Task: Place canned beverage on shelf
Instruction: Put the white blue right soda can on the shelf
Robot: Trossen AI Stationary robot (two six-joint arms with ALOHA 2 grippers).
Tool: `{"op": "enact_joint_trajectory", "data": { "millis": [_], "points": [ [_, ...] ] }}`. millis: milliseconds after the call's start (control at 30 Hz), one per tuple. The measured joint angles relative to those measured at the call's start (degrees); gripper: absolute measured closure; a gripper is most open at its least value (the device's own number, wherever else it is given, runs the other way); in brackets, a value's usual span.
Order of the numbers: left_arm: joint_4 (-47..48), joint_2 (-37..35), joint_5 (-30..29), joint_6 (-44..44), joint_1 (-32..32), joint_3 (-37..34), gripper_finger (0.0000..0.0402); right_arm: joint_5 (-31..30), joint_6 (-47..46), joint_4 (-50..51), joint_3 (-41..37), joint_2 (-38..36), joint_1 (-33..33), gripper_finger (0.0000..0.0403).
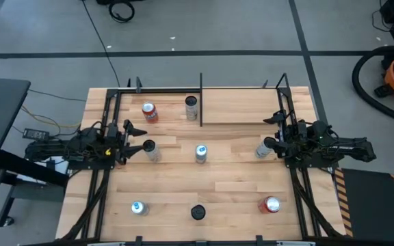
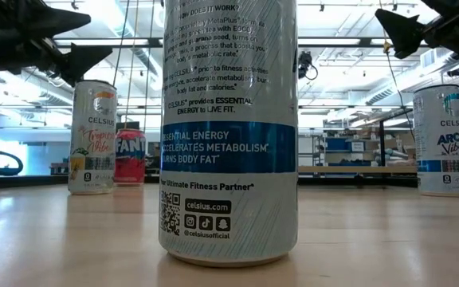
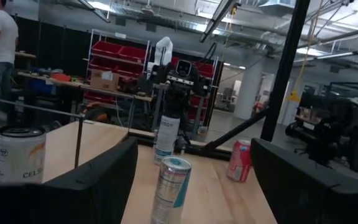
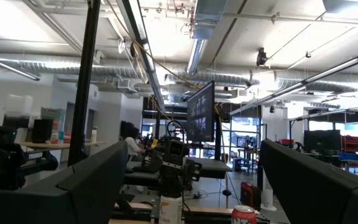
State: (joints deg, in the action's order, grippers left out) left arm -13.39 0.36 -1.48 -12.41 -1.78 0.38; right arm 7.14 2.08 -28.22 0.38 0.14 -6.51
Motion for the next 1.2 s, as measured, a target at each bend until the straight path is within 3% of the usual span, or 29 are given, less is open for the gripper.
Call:
{"op": "enact_joint_trajectory", "data": {
  "millis": [1200],
  "points": [
    [0.0,0.0,0.0,3.8,0.0,0.0,0.0088,0.0,0.0,0.0,0.0,0.0,0.0,0.0027]
  ]
}}
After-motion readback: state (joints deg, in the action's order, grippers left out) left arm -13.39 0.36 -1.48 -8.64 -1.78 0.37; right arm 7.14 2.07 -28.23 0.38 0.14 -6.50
